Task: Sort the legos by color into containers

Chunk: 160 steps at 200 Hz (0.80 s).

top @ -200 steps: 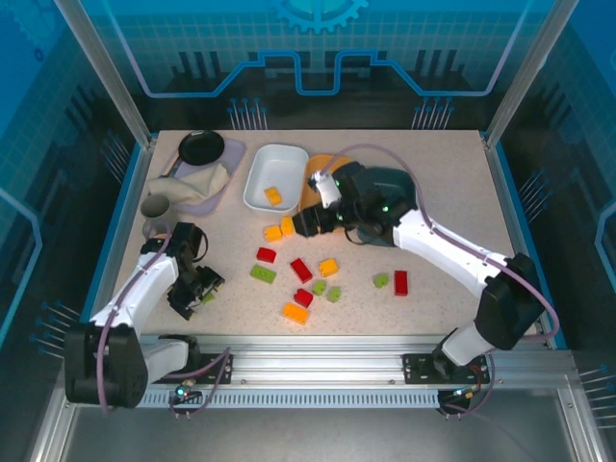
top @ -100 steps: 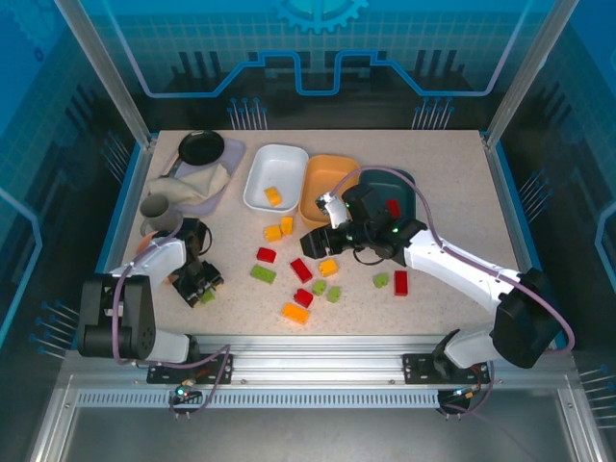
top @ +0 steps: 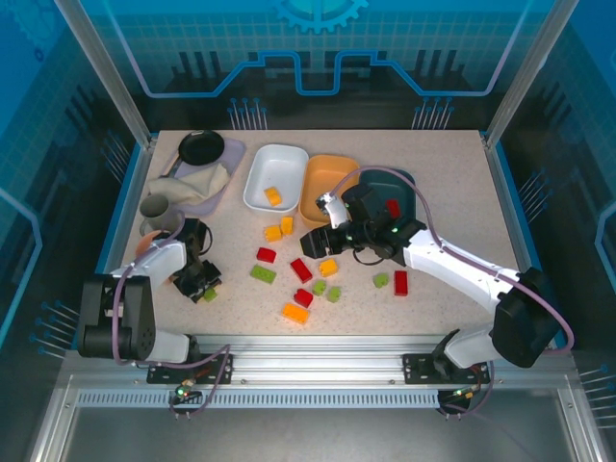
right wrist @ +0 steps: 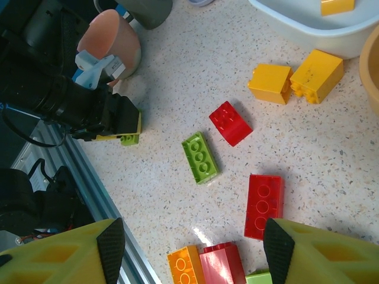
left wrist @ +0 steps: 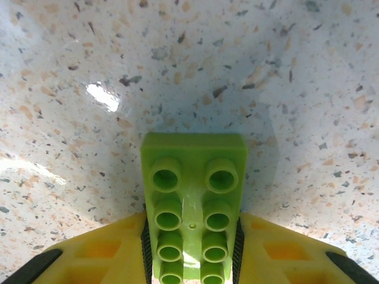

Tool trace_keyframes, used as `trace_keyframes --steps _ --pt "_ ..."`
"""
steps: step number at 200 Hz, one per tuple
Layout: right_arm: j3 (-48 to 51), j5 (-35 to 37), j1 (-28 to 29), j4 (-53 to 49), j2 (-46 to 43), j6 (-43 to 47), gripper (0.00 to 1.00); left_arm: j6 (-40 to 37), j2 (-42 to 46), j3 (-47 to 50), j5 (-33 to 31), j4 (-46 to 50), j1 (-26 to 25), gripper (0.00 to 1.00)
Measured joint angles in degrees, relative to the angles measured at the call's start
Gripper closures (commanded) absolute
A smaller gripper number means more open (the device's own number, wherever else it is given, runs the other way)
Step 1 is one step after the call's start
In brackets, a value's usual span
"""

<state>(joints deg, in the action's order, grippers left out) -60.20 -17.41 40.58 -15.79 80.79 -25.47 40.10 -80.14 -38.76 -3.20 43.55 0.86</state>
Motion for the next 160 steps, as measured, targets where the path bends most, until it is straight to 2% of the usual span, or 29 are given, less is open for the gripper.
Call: trace_keyframes --steps 50,82,118,160 --pt "0.0 0.35 0.0 -0.02 0.2 0.0 0.35 0.37 3.1 -0.22 -0.04 -0.28 -4.28 0.64" --pt "0.0 0.9 -0.11 -0.07 0.2 -0.02 0.35 0.5 5.64 -4.11 -0.07 1.79 -7.17 0.64" --pt "0.0 3.5 -1.81 -0.55 -0.57 -1.2 0.35 1.68 4.2 -14.16 -0.04 3.3 -12.92 0.64" --pt "0.55 11.26 -7.56 -1.97 -5.66 -5.27 0.35 1.62 -9.31 -34.05 0.22 2.58 -20.35 0.65"
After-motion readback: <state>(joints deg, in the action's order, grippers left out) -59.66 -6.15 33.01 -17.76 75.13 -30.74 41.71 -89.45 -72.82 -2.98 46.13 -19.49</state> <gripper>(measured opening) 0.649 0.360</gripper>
